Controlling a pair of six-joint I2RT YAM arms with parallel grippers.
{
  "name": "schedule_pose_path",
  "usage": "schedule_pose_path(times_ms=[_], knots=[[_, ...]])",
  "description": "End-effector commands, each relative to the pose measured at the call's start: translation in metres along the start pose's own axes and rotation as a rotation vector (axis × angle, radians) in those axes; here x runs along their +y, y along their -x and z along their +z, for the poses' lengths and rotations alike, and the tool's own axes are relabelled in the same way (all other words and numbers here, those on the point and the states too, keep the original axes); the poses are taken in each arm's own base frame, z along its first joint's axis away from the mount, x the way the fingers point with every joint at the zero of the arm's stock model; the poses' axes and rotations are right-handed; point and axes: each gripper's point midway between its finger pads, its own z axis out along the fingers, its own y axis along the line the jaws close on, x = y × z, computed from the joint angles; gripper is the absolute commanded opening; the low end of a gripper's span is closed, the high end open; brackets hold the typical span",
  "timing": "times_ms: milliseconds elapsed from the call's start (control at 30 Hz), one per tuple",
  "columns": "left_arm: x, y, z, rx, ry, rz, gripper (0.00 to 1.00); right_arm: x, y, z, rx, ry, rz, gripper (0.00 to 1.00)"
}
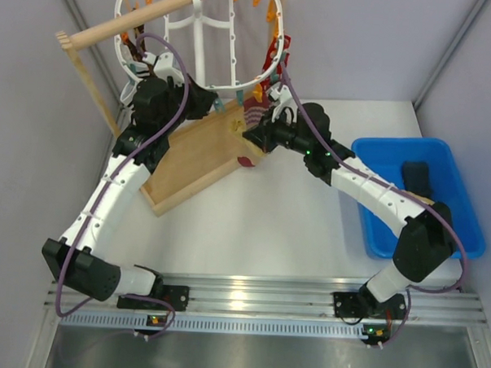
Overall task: Clip the socks to the hanger
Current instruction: Clamp the sock onto the hanger.
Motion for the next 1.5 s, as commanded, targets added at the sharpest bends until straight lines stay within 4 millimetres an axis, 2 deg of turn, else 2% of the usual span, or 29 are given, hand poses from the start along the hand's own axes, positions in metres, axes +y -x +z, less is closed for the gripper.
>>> schedule_pose_path(times_ms=[0, 300, 733, 1467], knots=[[-0.011, -0.005, 0.005, 0.037, -0.051, -0.009, 0.00, 0.010, 0.060, 0.007, -0.182, -0.012, -0.005, 0.00], [-0.012, -0.009, 0.007, 0.050, -0.058, -0.030, 0.00, 0.016, 0.073, 0.021, -0.245, 0.002, 0.059, 0.00], [-0.015, -0.007, 0.009, 0.048, -0.068, -0.037, 0.00, 0.023, 0.065, 0.038, -0.241, -0.019, 0.014, 0.00], [-0.013, -0.013, 0.010, 0.064, -0.069, -0.041, 0.00, 0.033, 0.079, 0.042, -0.275, 0.025, 0.018, 0.00]])
